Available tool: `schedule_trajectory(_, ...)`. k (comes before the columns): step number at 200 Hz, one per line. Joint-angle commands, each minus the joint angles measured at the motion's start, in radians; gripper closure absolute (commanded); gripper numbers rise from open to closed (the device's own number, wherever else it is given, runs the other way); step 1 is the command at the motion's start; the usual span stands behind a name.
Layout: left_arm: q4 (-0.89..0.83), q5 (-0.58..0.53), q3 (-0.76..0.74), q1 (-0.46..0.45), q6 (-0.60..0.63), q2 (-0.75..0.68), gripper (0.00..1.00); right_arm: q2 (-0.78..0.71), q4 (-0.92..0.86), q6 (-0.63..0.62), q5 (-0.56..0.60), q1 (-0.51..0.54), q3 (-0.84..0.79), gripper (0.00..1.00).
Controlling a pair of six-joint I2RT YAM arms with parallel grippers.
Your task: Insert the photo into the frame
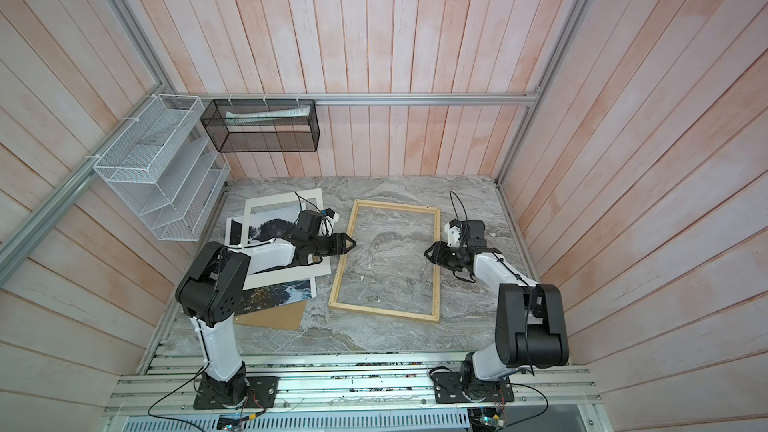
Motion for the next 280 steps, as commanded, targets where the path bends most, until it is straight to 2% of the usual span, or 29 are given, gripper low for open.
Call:
schedule_trajectory(1,-0.006,-0.007,-0.013,-0.001,0.017,-0.028,0.31,-0.024,-0.027,-0.010,0.040,0.007,0.028,0.50)
schedule_trajectory(96,0.012,0.009,-0.029,-0.001,0.006,-0.023,0.32,-0.012,-0.026,0.015,0.111,0.005,0.029,0.52)
schedule_trajectory(138,0.034,0.032,-0.048,-0.001,-0.003,-0.026,0.33,-0.017,0.001,0.048,0.119,-0.034,0.008,0.50)
schedule_trajectory(187,0.048,0.030,-0.065,-0.007,-0.009,-0.026,0.34,-0.010,0.043,0.074,0.076,-0.081,-0.015,0.48)
schedule_trajectory(223,0.056,0.022,-0.075,-0.022,-0.017,-0.030,0.34,0.021,0.122,0.113,-0.054,-0.152,-0.060,0.48)
schedule_trajectory(280,0.099,0.035,-0.117,-0.043,-0.056,-0.046,0.35,0.077,0.164,0.124,-0.105,-0.154,-0.065,0.49)
